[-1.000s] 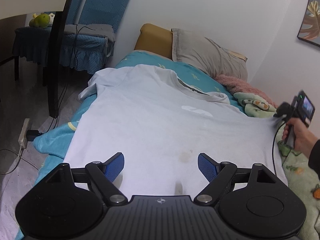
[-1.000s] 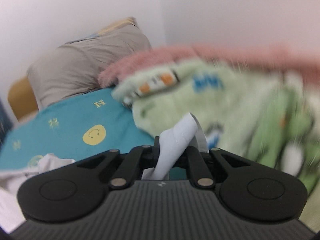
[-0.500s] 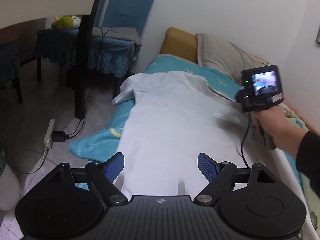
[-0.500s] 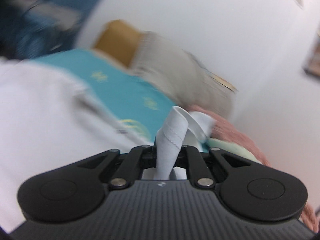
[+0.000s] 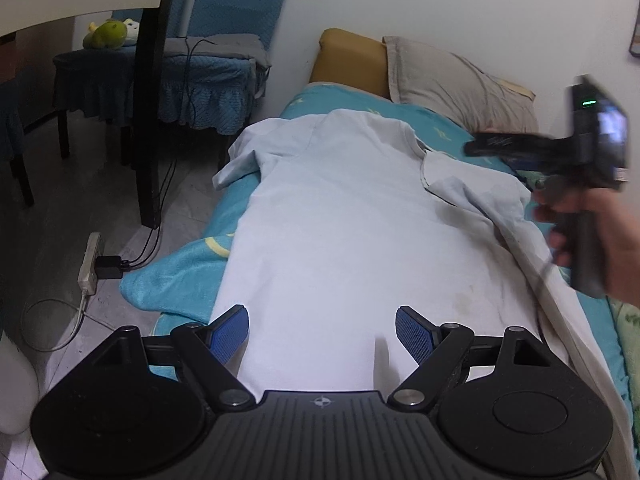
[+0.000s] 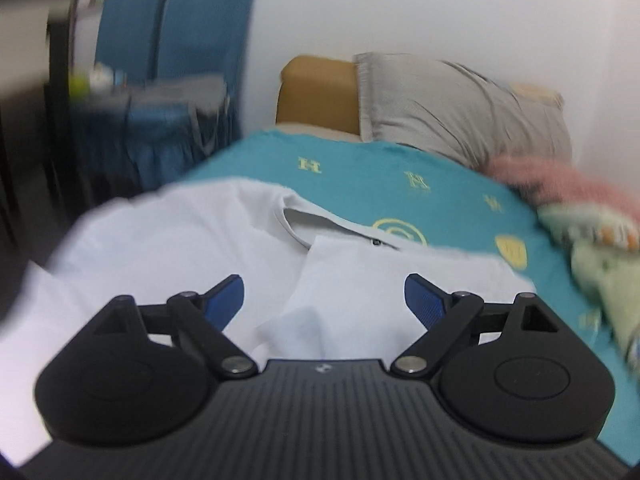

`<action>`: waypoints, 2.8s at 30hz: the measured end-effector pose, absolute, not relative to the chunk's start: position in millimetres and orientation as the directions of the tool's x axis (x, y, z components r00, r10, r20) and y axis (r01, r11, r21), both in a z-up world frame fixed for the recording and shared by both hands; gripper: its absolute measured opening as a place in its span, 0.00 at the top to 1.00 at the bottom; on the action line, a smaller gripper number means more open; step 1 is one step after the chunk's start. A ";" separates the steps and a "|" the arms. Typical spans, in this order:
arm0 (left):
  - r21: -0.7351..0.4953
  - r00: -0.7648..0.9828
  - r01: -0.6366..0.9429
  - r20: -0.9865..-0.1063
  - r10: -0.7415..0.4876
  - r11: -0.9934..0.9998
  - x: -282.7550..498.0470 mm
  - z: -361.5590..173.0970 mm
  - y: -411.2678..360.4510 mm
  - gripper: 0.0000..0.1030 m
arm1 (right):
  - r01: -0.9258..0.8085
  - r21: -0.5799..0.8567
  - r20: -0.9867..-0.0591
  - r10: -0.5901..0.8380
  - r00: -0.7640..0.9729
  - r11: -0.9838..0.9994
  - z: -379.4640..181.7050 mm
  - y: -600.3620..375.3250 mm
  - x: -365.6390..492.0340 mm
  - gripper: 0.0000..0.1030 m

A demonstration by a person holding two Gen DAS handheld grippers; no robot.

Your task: Fold clothes

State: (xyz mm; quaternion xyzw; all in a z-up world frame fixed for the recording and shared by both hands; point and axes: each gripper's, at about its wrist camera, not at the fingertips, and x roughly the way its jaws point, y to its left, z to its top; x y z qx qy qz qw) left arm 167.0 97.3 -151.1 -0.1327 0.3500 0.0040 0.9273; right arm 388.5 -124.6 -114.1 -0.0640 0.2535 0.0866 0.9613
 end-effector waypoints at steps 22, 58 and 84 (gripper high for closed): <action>-0.303 0.676 0.149 -0.664 -0.320 0.941 108.2 -126.8 -14.3 0.25 | 0.144 0.555 -0.418 0.125 0.900 0.819 -30.5 -332.5 39.7 0.14; -0.689 0.276 0.252 -0.622 -0.733 0.679 135.4 -188.2 -154.0 0.98 | 0.187 0.673 -0.453 0.199 0.869 0.715 -70.0 -354.2 57.1 0.14; -0.529 0.349 0.179 -0.754 -0.557 0.829 139.7 -165.3 -40.8 0.44 | 0.227 0.594 -0.506 0.139 0.851 0.772 -65.8 -348.0 62.9 0.14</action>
